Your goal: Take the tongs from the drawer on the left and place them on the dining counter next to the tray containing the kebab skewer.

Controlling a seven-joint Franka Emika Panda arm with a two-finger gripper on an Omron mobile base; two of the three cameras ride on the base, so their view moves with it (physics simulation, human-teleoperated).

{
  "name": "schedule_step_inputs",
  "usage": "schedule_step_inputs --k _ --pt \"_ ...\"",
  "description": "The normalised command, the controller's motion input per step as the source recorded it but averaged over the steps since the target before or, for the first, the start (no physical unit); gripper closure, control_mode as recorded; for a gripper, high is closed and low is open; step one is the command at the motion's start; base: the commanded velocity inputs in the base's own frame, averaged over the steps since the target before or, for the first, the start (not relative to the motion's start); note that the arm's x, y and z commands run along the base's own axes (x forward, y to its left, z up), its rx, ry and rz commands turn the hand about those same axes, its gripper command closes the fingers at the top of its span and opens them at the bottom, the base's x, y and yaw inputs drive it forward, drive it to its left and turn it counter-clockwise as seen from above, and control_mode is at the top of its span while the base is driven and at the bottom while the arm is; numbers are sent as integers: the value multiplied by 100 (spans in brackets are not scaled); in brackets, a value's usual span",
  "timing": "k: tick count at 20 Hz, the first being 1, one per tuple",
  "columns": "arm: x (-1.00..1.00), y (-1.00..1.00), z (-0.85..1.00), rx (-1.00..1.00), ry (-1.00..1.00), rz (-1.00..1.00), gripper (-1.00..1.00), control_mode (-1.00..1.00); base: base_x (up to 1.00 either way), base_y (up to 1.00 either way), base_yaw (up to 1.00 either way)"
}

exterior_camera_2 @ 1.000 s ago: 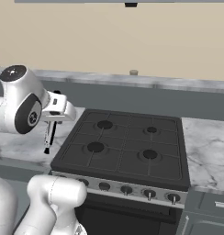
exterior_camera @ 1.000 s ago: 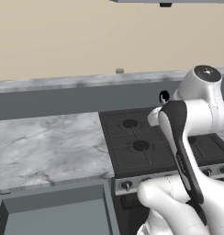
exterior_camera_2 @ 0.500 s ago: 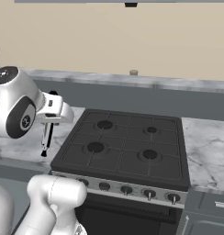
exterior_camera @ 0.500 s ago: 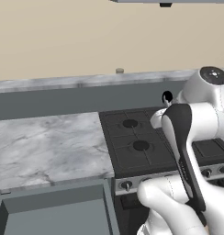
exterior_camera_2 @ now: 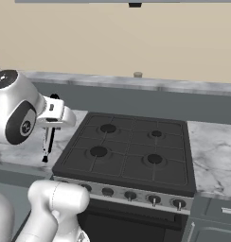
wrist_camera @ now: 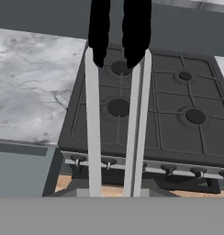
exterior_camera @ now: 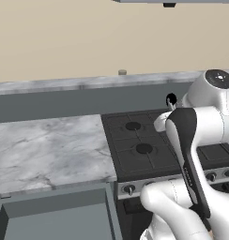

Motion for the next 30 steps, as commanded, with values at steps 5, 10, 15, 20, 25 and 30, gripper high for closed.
schedule_step_inputs --k 5,10,15,20,25,30 --pt "0 0 0 0 0 0 100 100 -28 -1 0" --pt "0 0 0 0 0 0 100 100 -23 -18 1" --pt "0 0 0 0 0 0 100 100 -2 -47 2" --pt "0 0 0 0 0 0 100 100 -21 -64 0" --pt "0 0 0 0 0 0 100 100 -79 -7 0" --pt "0 0 0 0 0 0 100 100 -97 0 0"
